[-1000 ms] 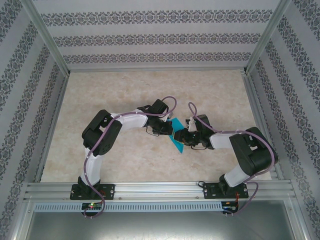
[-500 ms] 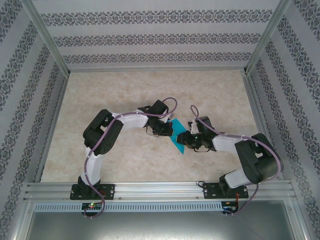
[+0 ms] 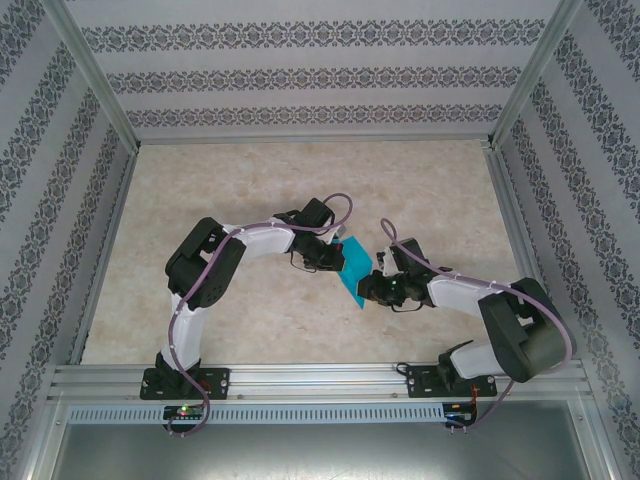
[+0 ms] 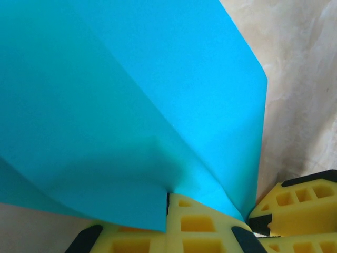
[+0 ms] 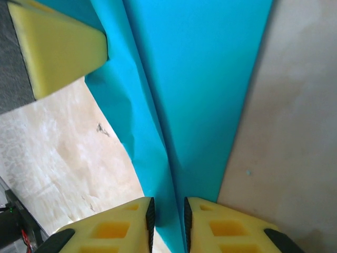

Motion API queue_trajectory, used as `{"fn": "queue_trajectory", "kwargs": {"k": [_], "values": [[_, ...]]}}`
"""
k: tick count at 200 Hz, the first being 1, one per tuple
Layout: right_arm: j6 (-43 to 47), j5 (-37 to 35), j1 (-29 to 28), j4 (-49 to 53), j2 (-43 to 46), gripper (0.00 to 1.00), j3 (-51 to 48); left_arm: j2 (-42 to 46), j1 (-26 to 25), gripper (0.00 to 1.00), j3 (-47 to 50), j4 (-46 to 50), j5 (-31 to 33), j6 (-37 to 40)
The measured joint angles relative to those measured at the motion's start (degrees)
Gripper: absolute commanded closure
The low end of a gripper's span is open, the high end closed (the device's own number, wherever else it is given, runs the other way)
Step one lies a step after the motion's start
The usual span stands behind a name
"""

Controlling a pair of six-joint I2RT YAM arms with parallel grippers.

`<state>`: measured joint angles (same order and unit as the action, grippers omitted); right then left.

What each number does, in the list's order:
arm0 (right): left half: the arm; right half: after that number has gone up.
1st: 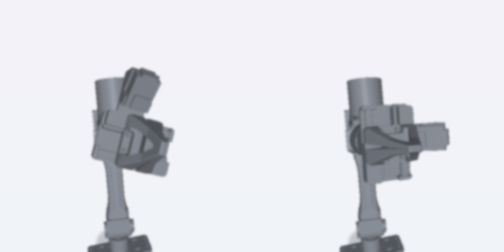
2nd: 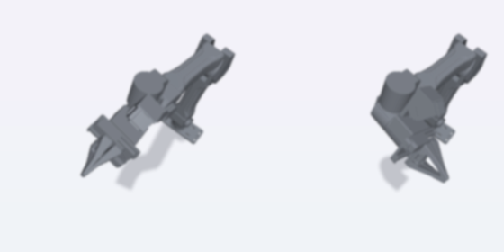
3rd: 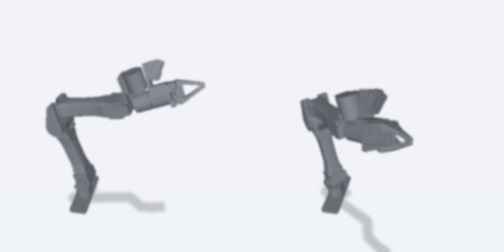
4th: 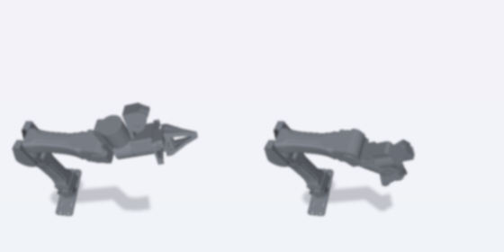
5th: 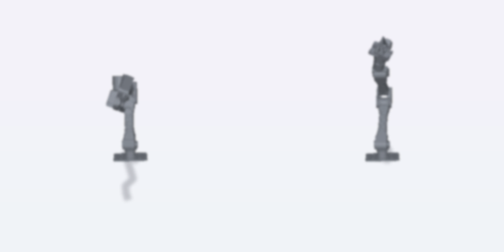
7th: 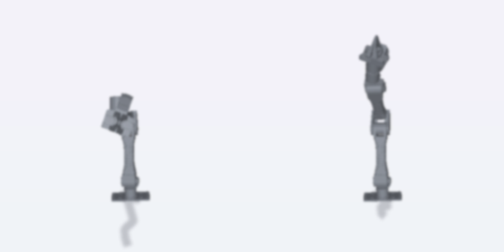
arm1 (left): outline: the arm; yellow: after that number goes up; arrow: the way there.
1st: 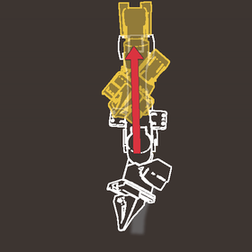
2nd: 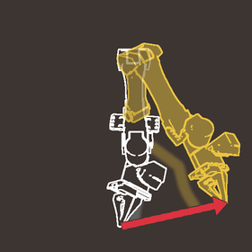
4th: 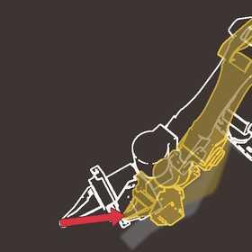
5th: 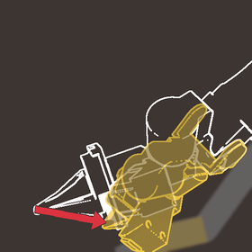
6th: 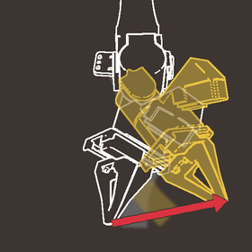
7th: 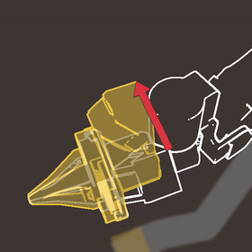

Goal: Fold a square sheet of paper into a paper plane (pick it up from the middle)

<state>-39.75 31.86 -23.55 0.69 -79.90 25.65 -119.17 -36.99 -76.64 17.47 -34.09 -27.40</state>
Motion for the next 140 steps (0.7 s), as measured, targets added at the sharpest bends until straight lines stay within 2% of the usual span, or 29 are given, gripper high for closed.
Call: {"fn": "queue_trajectory", "kwargs": {"k": [21,111,140], "values": [[0.52,-0.46,-0.72,0.68,0.26,0.82,0.0,-0.02,0.0,0.95,0.0,0.0,0.0,0.07],[1.6,-1.88,-1.46,5.7,4.61,0.85,1.11,-0.26,0.0,0.95,-0.52,0.79,-0.09,0.66],[0.92,-1.03,-1.46,4.31,4.72,0.87,2.38,-0.42,0.04,0.96,-0.63,0.92,-0.22,0.9]]}}
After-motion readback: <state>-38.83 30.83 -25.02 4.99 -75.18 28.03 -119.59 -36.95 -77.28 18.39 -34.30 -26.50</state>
